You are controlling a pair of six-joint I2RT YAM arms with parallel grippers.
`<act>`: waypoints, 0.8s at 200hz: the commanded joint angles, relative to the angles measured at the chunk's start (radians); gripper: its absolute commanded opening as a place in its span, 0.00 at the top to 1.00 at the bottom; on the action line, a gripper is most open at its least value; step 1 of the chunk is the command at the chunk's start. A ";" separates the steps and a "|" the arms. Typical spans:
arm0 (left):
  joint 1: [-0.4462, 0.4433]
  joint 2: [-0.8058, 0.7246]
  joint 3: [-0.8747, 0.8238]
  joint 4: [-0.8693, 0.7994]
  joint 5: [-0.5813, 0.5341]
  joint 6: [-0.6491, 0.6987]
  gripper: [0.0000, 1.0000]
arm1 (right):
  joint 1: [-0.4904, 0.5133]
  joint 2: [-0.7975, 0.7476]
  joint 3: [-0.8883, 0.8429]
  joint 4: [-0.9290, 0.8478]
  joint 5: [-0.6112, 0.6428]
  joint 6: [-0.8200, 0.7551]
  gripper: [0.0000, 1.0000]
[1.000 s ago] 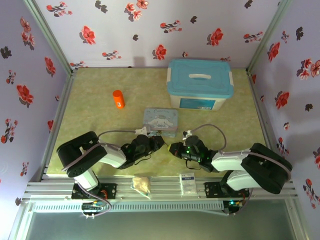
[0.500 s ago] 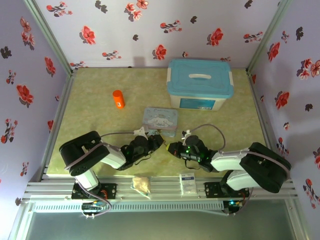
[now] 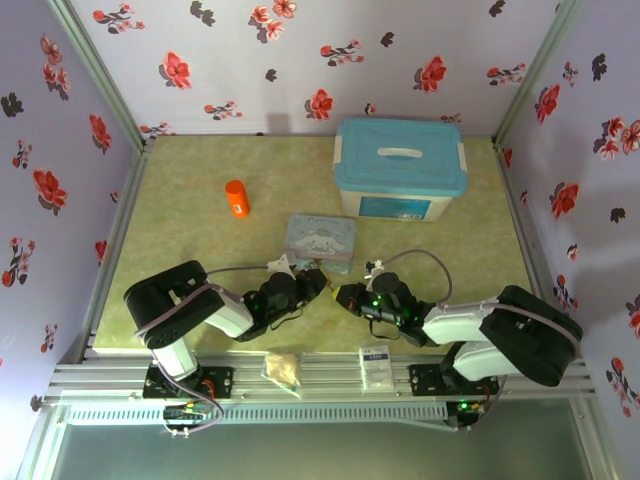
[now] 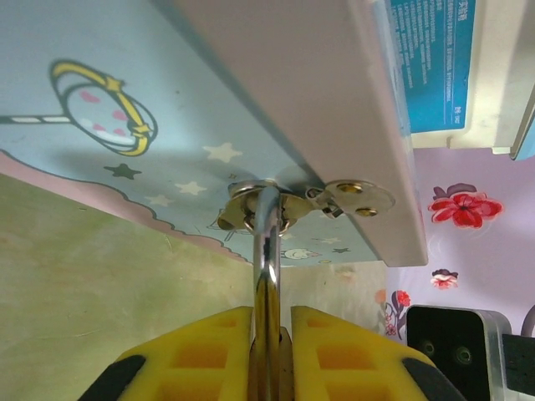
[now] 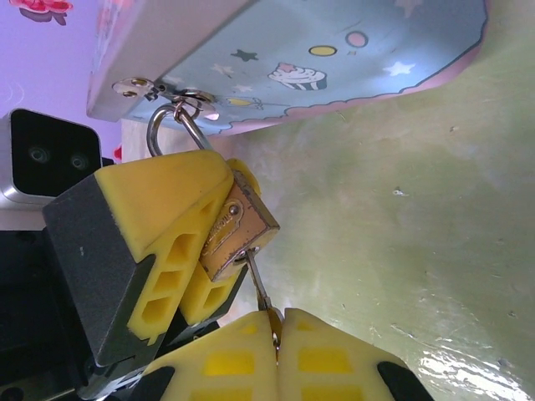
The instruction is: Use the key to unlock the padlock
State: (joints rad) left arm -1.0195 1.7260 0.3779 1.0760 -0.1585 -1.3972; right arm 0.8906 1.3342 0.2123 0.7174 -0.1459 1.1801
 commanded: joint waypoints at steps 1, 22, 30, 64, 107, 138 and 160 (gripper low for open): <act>-0.015 0.010 0.025 0.062 -0.022 -0.004 0.95 | 0.004 -0.026 0.001 0.018 0.056 0.003 1.00; -0.023 0.017 0.029 0.086 -0.021 -0.026 0.95 | 0.004 -0.022 0.004 0.050 0.069 0.009 1.00; -0.023 0.019 0.029 0.096 -0.021 -0.033 0.95 | 0.004 -0.017 0.005 0.059 0.075 0.016 1.00; -0.025 0.010 0.030 0.111 -0.021 -0.053 0.95 | 0.005 0.015 -0.007 0.135 0.094 0.030 1.00; -0.040 0.012 0.030 0.141 -0.021 -0.080 0.96 | 0.002 0.091 -0.005 0.266 0.095 0.070 1.00; -0.042 0.012 0.036 0.127 -0.009 -0.071 0.99 | -0.004 0.130 -0.011 0.330 0.094 0.053 1.00; -0.050 0.021 0.037 0.132 -0.004 -0.062 1.00 | -0.005 0.098 -0.011 0.300 0.088 0.025 1.00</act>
State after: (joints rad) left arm -1.0260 1.7370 0.3855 1.1213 -0.2375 -1.4628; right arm 0.8909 1.4528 0.1967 0.9367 -0.1009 1.2304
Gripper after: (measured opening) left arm 0.138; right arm 0.050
